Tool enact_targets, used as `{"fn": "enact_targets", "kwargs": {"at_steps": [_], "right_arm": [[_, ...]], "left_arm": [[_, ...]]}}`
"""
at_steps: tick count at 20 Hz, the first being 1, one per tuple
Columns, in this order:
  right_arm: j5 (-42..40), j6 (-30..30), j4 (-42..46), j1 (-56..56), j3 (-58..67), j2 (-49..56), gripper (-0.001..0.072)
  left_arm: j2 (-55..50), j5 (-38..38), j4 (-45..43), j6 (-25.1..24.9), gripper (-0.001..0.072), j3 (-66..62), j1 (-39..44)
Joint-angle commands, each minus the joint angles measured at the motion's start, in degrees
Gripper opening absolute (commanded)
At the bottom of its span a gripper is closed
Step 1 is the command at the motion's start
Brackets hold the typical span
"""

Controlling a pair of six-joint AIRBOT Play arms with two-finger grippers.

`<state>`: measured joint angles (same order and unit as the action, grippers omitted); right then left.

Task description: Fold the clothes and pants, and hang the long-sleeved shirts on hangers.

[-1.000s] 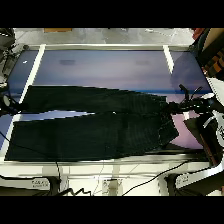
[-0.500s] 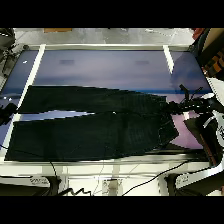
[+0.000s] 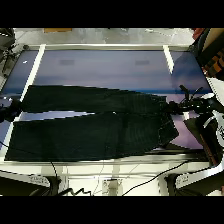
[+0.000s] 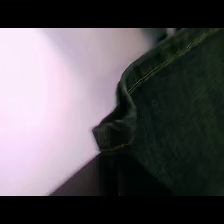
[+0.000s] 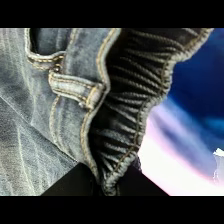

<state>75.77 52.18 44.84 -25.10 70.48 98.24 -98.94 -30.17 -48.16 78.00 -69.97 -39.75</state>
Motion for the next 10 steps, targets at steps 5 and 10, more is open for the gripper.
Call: {"fn": "enact_targets", "kwargs": {"at_steps": [5, 10], "right_arm": [[-0.3, 1.3, 2.4, 0.0, 0.1, 0.0, 0.0057], [-0.8, 2.6, 5.4, 0.0, 0.1, 0.0, 0.0057]], "left_arm": [[2.4, 4.7, -6.1, -3.9, 0.0021, -1.8, -1.1], [2.6, -6.5, -18.6, -3.9, 0.0022, -1.8, -1.7]]}}
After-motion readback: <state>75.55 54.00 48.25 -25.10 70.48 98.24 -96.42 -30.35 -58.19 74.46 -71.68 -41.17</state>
